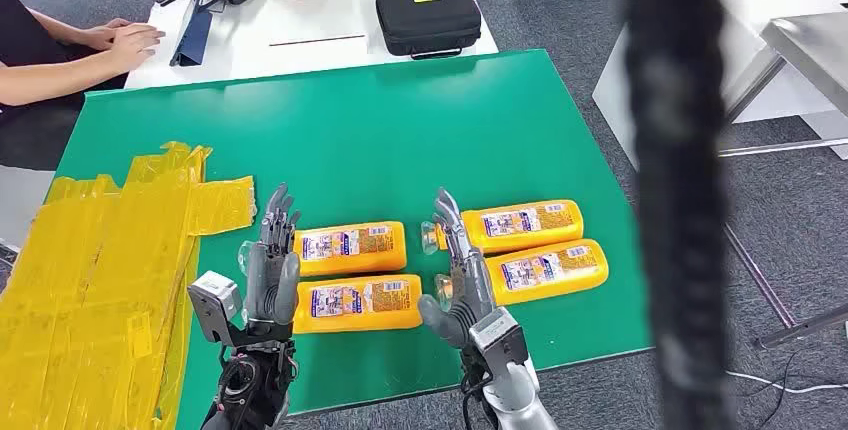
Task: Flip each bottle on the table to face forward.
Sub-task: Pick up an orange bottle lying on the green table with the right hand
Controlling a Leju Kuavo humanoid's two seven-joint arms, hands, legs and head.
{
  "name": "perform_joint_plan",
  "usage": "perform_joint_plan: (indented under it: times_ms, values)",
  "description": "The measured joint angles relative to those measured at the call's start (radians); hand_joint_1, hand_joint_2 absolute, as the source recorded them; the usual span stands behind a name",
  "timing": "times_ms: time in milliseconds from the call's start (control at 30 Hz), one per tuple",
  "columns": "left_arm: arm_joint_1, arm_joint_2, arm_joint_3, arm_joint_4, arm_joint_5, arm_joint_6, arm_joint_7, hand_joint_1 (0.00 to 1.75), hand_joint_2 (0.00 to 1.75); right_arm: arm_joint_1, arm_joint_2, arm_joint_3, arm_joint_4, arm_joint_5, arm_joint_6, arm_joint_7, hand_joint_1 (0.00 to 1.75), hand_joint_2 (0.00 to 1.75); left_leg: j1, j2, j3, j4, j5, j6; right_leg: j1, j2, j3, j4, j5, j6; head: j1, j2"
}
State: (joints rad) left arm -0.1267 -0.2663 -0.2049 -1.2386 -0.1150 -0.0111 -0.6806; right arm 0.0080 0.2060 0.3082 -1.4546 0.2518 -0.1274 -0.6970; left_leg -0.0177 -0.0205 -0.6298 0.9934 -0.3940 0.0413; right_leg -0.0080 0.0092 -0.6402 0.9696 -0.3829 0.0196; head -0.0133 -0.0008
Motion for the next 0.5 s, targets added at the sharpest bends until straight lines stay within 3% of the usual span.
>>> perform_joint_plan:
  times_ms: [167,333,400,500]
  values:
    - [0.000,0.000,0.000,0.005,-0.009,0.012,0.001,0.00,1.75,0.005,0.017,-0.015,-0.007,0.012,-0.130,0.000,0.00,1.75,0.000,0.000,0.000,0.000,0.000,0.000,0.000,0.000,0.000,0.000,0.000,0.000,0.000,0.000]
    - [-0.003,0.000,-0.003,0.008,-0.013,0.021,0.002,0.00,1.75,0.003,0.029,-0.012,-0.040,-0.059,-0.247,-0.001,0.00,1.75,0.000,0.000,0.000,0.000,0.000,0.000,0.000,0.000,0.000,0.000,0.000,0.000,0.000,0.000]
    - [-0.003,0.000,-0.004,0.008,-0.013,0.027,0.002,0.00,1.75,-0.001,0.028,-0.004,-0.049,-0.074,-0.252,0.006,0.00,1.75,0.000,0.000,0.000,0.000,0.000,0.000,0.000,0.000,0.000,0.000,0.000,0.000,0.000,0.000]
    - [-0.003,0.000,-0.004,0.008,-0.012,0.030,0.003,0.00,1.75,-0.006,0.020,0.001,-0.043,-0.069,-0.163,0.039,0.00,1.75,0.000,0.000,0.000,0.000,0.000,0.000,0.000,0.000,0.000,0.000,0.000,0.000,0.000,0.000]
